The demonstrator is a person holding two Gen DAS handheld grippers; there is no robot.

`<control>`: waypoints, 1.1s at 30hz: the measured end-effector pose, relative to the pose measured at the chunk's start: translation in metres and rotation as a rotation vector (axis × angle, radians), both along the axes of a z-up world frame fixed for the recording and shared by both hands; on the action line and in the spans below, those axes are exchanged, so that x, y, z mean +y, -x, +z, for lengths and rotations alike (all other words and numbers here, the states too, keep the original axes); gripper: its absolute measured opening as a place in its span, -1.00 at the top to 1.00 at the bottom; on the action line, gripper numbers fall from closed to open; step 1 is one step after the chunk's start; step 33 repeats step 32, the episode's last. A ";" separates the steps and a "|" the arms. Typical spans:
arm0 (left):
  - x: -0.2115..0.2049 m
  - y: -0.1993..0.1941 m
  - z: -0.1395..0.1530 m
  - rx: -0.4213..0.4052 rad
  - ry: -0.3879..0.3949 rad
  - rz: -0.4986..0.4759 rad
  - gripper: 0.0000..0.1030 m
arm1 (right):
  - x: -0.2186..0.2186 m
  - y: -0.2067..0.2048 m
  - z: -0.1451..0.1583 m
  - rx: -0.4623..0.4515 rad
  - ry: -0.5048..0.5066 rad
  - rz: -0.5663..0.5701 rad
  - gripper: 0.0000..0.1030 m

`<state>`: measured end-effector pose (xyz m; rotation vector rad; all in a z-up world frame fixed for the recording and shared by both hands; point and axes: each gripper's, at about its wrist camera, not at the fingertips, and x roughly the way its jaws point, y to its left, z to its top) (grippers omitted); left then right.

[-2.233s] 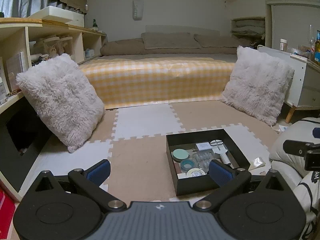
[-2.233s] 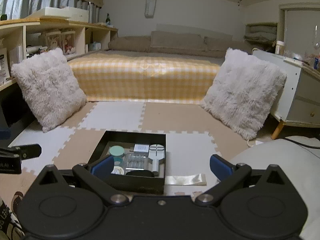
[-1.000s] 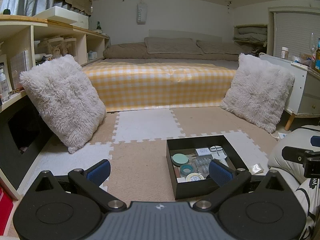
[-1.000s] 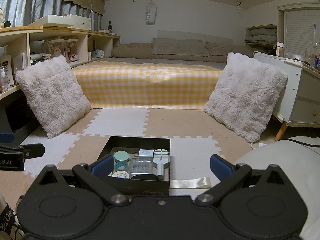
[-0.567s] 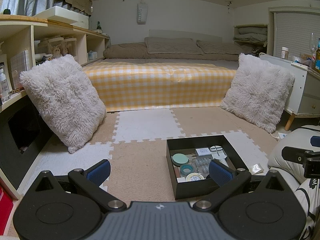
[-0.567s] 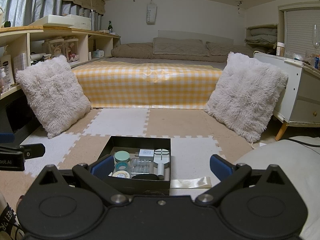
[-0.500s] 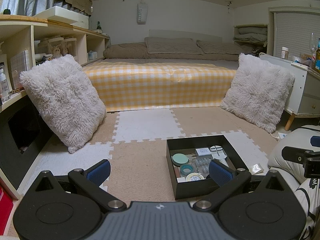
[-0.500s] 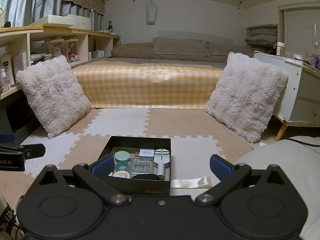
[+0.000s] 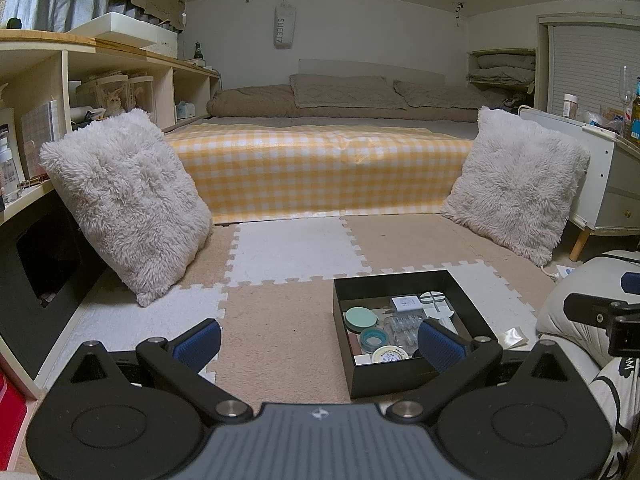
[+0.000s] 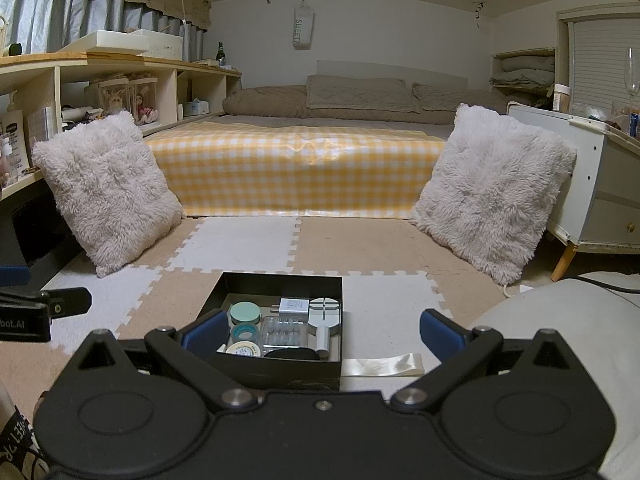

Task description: Organize rigid objects

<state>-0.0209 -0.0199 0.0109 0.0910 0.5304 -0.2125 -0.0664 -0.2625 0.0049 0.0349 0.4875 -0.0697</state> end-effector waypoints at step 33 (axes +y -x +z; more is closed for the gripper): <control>-0.001 0.002 0.002 -0.006 0.008 0.005 -1.00 | 0.000 0.000 0.000 0.000 -0.001 0.001 -1.00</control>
